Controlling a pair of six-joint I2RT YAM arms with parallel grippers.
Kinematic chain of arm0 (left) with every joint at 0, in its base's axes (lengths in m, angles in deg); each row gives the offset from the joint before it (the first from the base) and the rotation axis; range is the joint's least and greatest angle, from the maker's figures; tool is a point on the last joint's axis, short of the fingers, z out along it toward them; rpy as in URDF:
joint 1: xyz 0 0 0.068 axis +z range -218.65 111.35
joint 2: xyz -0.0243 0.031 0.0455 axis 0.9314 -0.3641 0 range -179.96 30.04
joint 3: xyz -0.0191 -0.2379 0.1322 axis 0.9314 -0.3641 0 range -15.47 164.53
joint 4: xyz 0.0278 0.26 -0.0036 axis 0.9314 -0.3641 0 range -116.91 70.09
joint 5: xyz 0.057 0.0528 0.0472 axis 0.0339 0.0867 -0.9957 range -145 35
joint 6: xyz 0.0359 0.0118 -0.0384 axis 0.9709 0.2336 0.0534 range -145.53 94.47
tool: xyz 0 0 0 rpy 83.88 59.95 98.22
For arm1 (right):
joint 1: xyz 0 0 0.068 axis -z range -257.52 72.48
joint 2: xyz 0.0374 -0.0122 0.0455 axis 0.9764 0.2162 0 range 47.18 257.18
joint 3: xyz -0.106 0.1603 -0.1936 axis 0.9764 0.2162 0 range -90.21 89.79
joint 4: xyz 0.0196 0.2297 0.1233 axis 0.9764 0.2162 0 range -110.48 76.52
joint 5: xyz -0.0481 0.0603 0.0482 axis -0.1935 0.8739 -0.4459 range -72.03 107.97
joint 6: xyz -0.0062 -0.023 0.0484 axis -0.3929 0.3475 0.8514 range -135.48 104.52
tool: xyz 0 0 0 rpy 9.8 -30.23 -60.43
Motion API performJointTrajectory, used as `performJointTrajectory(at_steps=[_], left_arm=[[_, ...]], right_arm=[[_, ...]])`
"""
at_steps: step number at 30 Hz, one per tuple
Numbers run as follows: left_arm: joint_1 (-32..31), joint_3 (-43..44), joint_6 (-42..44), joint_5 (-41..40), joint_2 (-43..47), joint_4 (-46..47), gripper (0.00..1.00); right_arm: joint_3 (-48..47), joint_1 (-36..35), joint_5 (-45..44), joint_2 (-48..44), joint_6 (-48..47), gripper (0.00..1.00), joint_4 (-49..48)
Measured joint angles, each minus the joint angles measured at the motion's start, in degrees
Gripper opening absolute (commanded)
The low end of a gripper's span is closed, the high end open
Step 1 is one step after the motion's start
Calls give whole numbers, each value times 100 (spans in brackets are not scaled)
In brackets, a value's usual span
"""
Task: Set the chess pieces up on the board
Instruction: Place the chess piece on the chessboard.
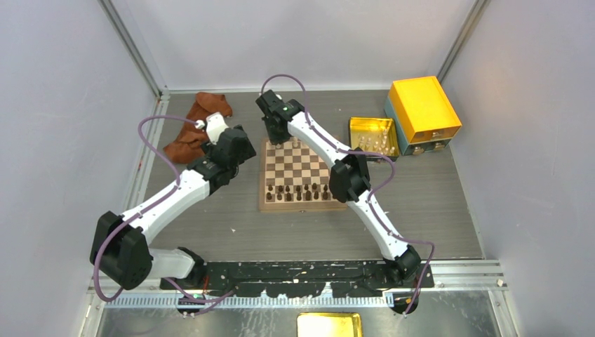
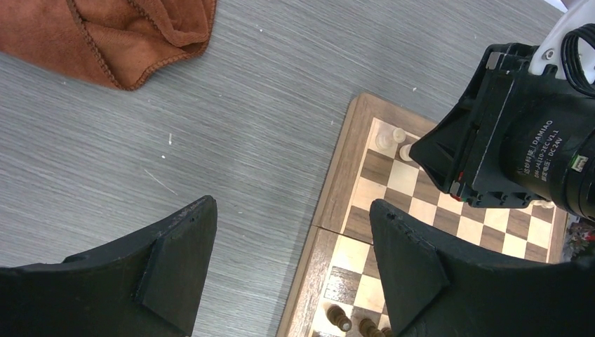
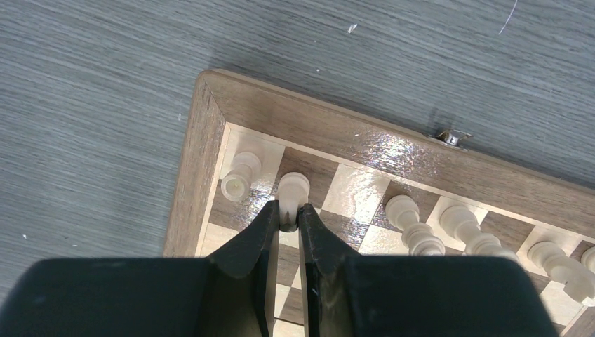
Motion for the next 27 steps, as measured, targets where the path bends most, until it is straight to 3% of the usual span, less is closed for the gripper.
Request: performJointTrajectory(at_steps=[27], left_arm=[[39, -22, 0, 57, -83, 4, 80]], right_arm=[[13, 90, 55, 22, 70, 10, -90]])
